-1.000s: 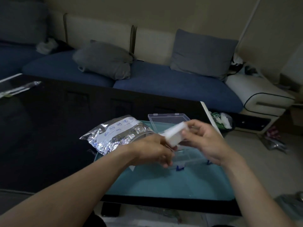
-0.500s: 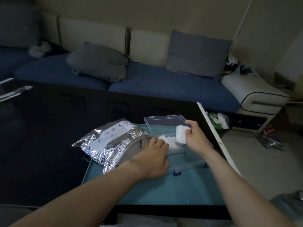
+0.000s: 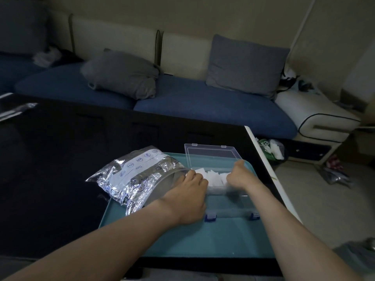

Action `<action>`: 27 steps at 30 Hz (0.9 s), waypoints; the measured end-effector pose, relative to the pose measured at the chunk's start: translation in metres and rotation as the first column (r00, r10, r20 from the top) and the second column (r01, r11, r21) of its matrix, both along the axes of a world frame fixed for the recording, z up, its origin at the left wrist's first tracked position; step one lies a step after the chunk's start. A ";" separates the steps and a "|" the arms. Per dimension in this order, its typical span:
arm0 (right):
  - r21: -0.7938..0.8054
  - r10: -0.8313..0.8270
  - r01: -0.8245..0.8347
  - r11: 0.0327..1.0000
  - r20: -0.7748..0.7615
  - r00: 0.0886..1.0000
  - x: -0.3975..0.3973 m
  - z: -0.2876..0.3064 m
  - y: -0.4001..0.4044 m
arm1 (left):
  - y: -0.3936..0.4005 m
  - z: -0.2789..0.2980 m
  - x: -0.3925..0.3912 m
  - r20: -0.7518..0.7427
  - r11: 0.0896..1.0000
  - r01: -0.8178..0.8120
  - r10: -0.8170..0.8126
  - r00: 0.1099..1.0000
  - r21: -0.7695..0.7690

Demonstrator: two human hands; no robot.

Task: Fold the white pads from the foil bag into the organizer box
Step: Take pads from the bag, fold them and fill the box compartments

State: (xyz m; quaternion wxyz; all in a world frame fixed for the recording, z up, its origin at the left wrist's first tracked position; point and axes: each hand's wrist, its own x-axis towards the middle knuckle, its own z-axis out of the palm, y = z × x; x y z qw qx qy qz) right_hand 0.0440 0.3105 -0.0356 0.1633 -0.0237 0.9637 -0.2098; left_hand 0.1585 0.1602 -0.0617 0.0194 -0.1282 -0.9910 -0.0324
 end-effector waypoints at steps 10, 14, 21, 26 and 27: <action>-0.065 -0.017 0.000 0.998 -0.266 0.964 -0.003 0.007 0.023 | -0.002 0.002 0.001 0.007 1.000 0.017 -0.017 1.000 -0.002; 0.021 0.076 -0.074 0.997 -0.113 0.991 -0.002 0.004 0.017 | -0.003 0.008 0.002 -0.027 0.997 0.033 -0.032 0.999 0.072; 0.020 -0.079 0.082 0.996 -0.109 0.991 -0.013 -0.007 0.012 | 0.008 0.009 -0.007 -0.220 0.979 0.127 -0.090 0.971 0.160; 0.034 -0.065 0.068 0.997 -0.091 0.994 -0.018 -0.010 0.012 | 0.018 -0.003 -0.023 -0.082 0.997 0.069 -0.068 0.994 0.014; 0.030 -0.088 0.092 0.995 -0.100 0.991 -0.021 -0.012 0.013 | 0.017 -0.003 -0.025 -0.076 0.999 0.053 -0.052 0.996 0.001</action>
